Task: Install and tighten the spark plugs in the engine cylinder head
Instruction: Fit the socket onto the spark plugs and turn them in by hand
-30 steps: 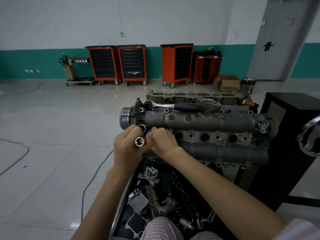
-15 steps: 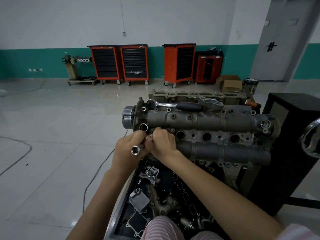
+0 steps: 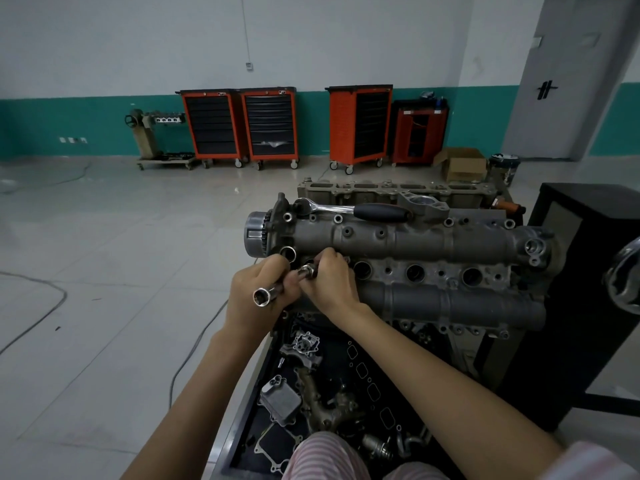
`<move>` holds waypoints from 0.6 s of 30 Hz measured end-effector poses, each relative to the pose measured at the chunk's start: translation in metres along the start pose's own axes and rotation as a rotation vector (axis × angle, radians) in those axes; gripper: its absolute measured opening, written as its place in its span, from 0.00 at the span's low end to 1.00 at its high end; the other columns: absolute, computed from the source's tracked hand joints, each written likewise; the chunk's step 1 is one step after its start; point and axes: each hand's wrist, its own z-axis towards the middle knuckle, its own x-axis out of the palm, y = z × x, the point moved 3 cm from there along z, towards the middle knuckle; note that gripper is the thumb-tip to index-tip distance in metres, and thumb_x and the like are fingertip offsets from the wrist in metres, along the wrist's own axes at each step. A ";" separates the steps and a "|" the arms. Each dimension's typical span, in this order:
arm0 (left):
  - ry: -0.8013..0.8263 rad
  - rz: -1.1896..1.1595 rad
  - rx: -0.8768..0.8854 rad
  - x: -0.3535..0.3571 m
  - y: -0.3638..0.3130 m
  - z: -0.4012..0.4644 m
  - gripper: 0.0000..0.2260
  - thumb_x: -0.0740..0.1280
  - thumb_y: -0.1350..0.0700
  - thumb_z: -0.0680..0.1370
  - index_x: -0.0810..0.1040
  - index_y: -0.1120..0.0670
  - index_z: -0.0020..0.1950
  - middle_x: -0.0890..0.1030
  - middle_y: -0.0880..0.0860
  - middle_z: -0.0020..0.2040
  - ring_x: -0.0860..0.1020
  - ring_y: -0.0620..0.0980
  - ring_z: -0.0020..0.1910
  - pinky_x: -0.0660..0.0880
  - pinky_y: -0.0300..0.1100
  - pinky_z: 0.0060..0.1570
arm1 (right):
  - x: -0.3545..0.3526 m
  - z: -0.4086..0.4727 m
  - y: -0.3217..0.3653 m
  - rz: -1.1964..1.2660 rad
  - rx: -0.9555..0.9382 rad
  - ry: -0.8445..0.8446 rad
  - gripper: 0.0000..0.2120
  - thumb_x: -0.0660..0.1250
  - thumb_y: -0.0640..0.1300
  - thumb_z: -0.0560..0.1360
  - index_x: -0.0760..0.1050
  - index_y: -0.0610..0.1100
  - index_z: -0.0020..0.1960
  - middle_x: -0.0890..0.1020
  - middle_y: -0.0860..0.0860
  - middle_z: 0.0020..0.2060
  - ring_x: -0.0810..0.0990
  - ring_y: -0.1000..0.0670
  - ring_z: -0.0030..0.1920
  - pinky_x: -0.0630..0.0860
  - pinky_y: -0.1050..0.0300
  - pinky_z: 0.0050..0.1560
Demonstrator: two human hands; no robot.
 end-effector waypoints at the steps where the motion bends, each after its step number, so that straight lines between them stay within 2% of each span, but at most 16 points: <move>1: 0.004 0.010 0.011 0.001 0.001 0.001 0.20 0.50 0.43 0.82 0.66 0.55 0.37 0.69 0.56 0.23 0.66 0.51 0.28 0.61 0.37 0.25 | 0.002 0.001 0.000 -0.047 -0.028 -0.010 0.20 0.66 0.51 0.72 0.69 0.37 0.55 0.75 0.42 0.53 0.74 0.42 0.54 0.71 0.49 0.54; 4: 0.016 0.031 0.053 0.003 0.001 0.004 0.17 0.50 0.45 0.82 0.62 0.53 0.38 0.69 0.56 0.23 0.65 0.51 0.29 0.62 0.39 0.25 | 0.006 0.002 0.000 -0.238 -0.163 -0.064 0.18 0.64 0.51 0.74 0.67 0.38 0.55 0.76 0.42 0.51 0.77 0.42 0.51 0.70 0.50 0.51; 7: 0.022 0.027 0.094 0.001 0.002 0.003 0.15 0.52 0.48 0.82 0.62 0.54 0.38 0.68 0.56 0.23 0.64 0.51 0.28 0.61 0.37 0.26 | 0.006 0.006 0.003 -0.360 -0.290 -0.102 0.20 0.63 0.53 0.74 0.66 0.38 0.55 0.79 0.42 0.48 0.80 0.42 0.47 0.72 0.49 0.48; 9: 0.053 0.036 0.126 0.000 0.003 0.002 0.13 0.56 0.54 0.81 0.64 0.56 0.37 0.68 0.56 0.24 0.64 0.49 0.24 0.63 0.36 0.23 | 0.007 0.010 0.007 -0.391 -0.358 -0.115 0.21 0.64 0.53 0.74 0.65 0.37 0.55 0.80 0.42 0.45 0.81 0.41 0.43 0.72 0.51 0.41; 10: 0.070 0.045 0.135 0.000 0.003 0.002 0.10 0.57 0.58 0.78 0.65 0.57 0.37 0.68 0.57 0.24 0.64 0.50 0.23 0.65 0.40 0.20 | 0.008 0.012 0.009 -0.380 -0.382 -0.112 0.20 0.63 0.52 0.74 0.65 0.37 0.55 0.81 0.42 0.43 0.82 0.41 0.42 0.71 0.53 0.37; 11: 0.082 0.054 0.131 -0.001 0.002 0.003 0.08 0.58 0.60 0.76 0.64 0.57 0.37 0.68 0.57 0.24 0.65 0.53 0.21 0.64 0.40 0.19 | 0.009 0.013 0.010 -0.358 -0.392 -0.107 0.19 0.63 0.52 0.75 0.65 0.37 0.54 0.81 0.42 0.42 0.82 0.41 0.41 0.69 0.55 0.35; 13: 0.096 0.050 0.104 -0.001 0.000 0.005 0.07 0.59 0.61 0.74 0.64 0.56 0.37 0.68 0.58 0.24 0.65 0.52 0.20 0.63 0.40 0.19 | 0.008 0.014 0.009 -0.326 -0.384 -0.099 0.18 0.63 0.50 0.75 0.65 0.37 0.54 0.81 0.42 0.41 0.82 0.40 0.40 0.69 0.55 0.33; 14: 0.101 0.045 0.107 0.000 -0.001 0.006 0.07 0.59 0.61 0.74 0.66 0.58 0.36 0.68 0.58 0.23 0.65 0.52 0.19 0.63 0.40 0.18 | 0.008 0.013 0.006 -0.321 -0.379 -0.103 0.17 0.62 0.50 0.75 0.65 0.37 0.54 0.81 0.41 0.41 0.82 0.40 0.40 0.68 0.55 0.33; 16: 0.113 0.056 0.154 0.005 -0.001 0.004 0.14 0.59 0.61 0.75 0.69 0.64 0.29 0.68 0.57 0.23 0.65 0.52 0.19 0.64 0.40 0.17 | 0.008 0.011 0.001 -0.326 -0.366 -0.108 0.15 0.61 0.47 0.75 0.66 0.37 0.55 0.82 0.42 0.40 0.82 0.40 0.40 0.68 0.55 0.33; 18: 0.145 0.079 0.184 0.010 -0.001 0.001 0.19 0.58 0.60 0.78 0.69 0.64 0.27 0.68 0.57 0.23 0.64 0.52 0.19 0.64 0.40 0.17 | 0.011 0.011 -0.003 -0.345 -0.341 -0.088 0.12 0.59 0.43 0.75 0.65 0.38 0.55 0.82 0.43 0.41 0.82 0.42 0.41 0.67 0.55 0.33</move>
